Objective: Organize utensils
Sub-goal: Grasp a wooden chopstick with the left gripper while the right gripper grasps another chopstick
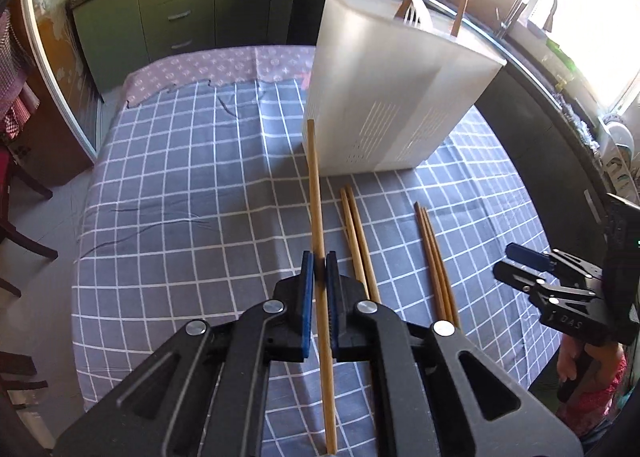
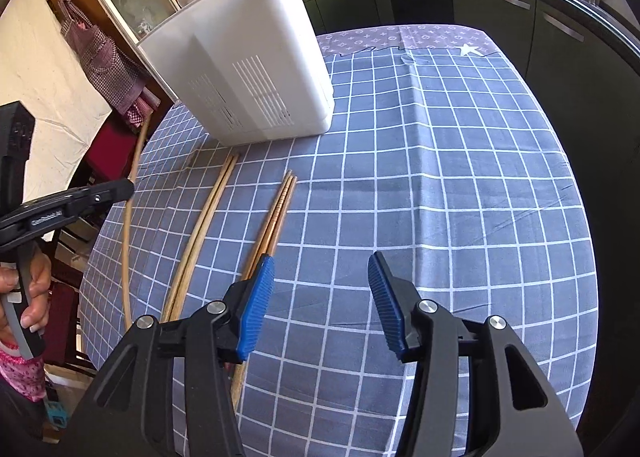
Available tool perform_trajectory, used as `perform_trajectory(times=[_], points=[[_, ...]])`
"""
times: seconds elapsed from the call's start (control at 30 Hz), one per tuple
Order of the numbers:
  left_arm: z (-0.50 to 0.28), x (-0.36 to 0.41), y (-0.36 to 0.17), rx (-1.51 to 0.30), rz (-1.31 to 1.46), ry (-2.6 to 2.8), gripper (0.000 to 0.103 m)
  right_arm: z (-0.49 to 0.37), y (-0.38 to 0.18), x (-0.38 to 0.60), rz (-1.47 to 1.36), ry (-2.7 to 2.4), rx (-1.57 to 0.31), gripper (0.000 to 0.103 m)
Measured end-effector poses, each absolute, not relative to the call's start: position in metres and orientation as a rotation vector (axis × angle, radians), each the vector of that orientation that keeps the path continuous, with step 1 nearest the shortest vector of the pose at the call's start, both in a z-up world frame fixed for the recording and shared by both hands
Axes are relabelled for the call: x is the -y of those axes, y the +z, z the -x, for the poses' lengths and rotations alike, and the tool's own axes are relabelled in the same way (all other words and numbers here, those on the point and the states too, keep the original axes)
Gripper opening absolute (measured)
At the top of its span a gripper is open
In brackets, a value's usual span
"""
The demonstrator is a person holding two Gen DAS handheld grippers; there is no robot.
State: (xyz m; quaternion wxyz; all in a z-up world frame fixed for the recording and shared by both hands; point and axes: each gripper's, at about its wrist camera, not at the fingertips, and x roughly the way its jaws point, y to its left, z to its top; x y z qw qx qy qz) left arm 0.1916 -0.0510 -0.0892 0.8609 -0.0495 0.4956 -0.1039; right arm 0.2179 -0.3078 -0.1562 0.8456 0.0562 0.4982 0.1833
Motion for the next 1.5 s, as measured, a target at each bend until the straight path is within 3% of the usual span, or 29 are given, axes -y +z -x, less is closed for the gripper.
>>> perform_trajectory(times=[0.4,0.6,0.9,1.5], points=[[-0.140,0.038,-0.035,-0.785,0.069,-0.239,0.006,-0.249,-0.170,0.282,-0.114,0.422,-1.199,0.049],[-0.128,0.038,-0.029,-0.751,0.060,-0.248,0.006,-0.252,-0.174,0.265,-0.038,0.398,-1.231,0.030],[-0.125,0.036,-0.027,-0.740,0.055,-0.262,0.006,-0.249,-0.179,0.248,0.029,0.399,-1.253,0.019],[-0.122,0.034,-0.026,-0.734,0.043,-0.259,0.006,-0.247,-0.184,0.218,0.176,0.347,-1.225,0.018]])
